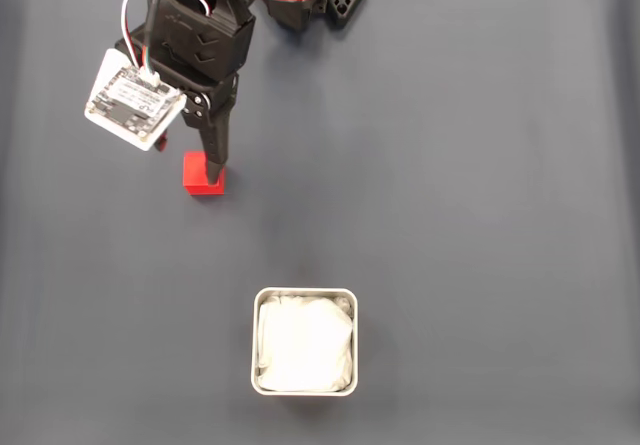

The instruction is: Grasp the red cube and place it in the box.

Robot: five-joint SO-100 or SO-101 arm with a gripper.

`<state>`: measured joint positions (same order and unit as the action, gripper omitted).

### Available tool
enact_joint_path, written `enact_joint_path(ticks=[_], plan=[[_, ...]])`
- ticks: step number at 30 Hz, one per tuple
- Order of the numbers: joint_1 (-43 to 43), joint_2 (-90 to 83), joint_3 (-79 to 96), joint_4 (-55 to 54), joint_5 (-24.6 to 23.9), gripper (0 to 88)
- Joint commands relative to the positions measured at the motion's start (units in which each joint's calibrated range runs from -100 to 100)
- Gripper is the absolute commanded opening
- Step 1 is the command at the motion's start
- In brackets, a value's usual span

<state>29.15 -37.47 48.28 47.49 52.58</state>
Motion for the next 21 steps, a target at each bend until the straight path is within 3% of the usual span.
enact_joint_path(ticks=[1,21], plan=[[0.75,-1.44,0.71,-1.92,0.54,24.7],[0.89,-3.52,12.12,-10.69,3.61,31.2]])
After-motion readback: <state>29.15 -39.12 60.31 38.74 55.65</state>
